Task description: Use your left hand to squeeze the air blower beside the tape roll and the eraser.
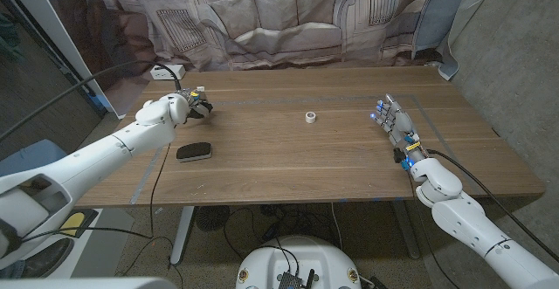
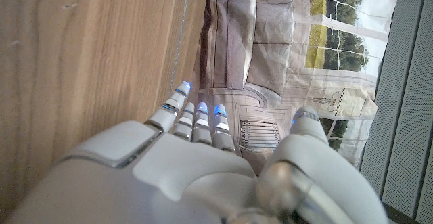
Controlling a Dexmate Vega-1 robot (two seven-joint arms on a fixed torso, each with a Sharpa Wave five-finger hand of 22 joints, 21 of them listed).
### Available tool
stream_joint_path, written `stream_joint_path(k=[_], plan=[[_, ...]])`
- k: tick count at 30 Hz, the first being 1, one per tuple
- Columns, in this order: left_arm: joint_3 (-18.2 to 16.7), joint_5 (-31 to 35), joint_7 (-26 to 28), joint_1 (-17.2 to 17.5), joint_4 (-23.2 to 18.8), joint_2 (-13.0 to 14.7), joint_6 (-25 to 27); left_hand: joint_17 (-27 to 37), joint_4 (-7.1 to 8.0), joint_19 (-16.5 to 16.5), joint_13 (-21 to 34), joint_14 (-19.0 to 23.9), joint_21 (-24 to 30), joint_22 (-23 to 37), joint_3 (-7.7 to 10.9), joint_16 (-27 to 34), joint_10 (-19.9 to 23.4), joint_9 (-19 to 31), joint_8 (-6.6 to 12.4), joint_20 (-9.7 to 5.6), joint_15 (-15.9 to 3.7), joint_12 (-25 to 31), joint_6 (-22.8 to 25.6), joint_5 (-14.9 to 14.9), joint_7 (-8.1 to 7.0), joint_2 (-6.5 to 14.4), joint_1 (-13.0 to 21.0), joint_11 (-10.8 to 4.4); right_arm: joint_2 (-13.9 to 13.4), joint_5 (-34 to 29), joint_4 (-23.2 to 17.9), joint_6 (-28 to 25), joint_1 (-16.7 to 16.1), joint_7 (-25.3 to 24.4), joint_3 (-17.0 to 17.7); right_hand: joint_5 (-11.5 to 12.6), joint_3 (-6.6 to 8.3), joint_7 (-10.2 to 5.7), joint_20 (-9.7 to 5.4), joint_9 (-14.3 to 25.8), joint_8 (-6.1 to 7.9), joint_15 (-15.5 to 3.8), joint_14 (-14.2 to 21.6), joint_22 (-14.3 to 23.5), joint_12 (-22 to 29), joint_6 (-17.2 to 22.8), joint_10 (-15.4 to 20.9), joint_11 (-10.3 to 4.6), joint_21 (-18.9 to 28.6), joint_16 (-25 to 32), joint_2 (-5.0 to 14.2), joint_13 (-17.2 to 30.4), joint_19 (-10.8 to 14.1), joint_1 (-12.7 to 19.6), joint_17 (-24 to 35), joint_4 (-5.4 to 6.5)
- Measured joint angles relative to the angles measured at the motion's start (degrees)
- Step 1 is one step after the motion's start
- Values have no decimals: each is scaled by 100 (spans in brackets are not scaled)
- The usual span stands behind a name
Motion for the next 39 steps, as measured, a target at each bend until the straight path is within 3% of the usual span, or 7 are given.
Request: stream_joint_path(k=[22,39], plan=[[96,-87,30,-13,99,13,125,1,2,-202,-41,-197,-101,0,-49,0,-108,-27,0,39,51,0,-84,0,-39,12,-72,0,22,40,133,-81,190,119,-82,0,0,0,0,0,0,0,0,0,0,0,0,0,0,0,0,-1,0,0,0,0],[249,-88,233,-129,527,-201,-51,-53,111,-422,-94,-391,-223,-14,-159,-46,-186,-80,-24,35,62,0,-165,-21,3,-30,-377,18,46,4,106,-96,163,-41,-92,0,0,0,0,0,0,0,0,0,0,0,0,0,0,0,0,-1,0,0,-1,0]])
